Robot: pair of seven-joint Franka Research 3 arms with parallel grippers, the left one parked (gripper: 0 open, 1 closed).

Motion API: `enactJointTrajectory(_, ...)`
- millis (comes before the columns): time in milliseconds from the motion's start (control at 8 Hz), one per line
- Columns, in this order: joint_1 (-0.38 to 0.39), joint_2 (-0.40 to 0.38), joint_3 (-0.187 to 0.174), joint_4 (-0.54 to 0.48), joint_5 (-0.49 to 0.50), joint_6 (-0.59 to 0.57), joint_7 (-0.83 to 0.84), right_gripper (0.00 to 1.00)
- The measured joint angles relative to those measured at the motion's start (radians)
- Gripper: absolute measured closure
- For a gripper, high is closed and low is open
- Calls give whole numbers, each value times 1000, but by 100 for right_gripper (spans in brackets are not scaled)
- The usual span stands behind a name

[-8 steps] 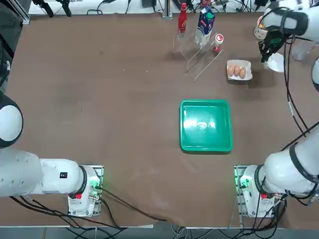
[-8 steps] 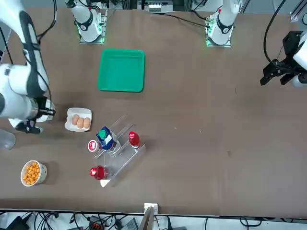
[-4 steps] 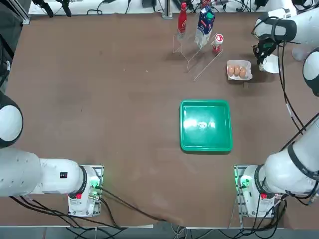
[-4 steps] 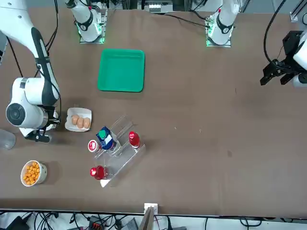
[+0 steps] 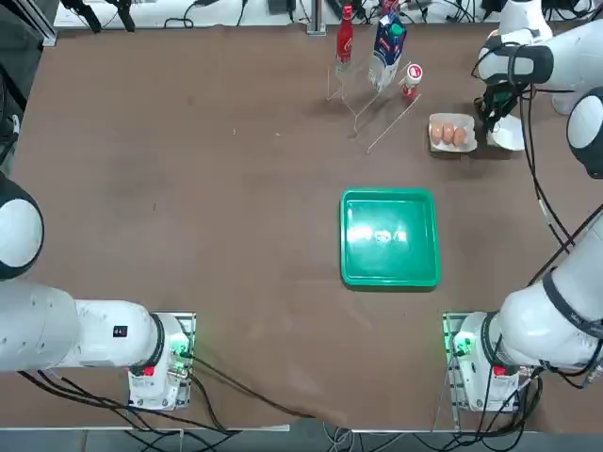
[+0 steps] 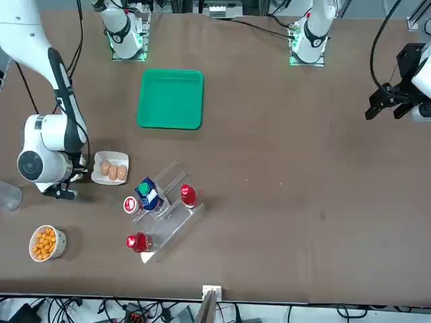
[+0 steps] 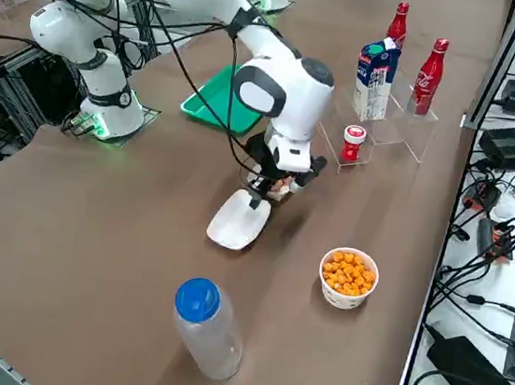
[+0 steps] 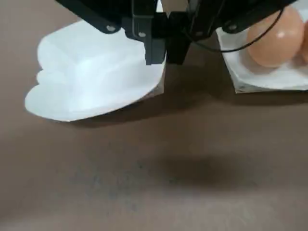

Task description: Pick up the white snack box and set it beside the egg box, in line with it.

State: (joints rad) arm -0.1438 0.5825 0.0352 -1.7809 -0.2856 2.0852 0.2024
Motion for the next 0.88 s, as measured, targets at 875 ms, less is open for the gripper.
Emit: enactJointTrajectory(875,-3,1,-5,-10,-3,0,-26,98)
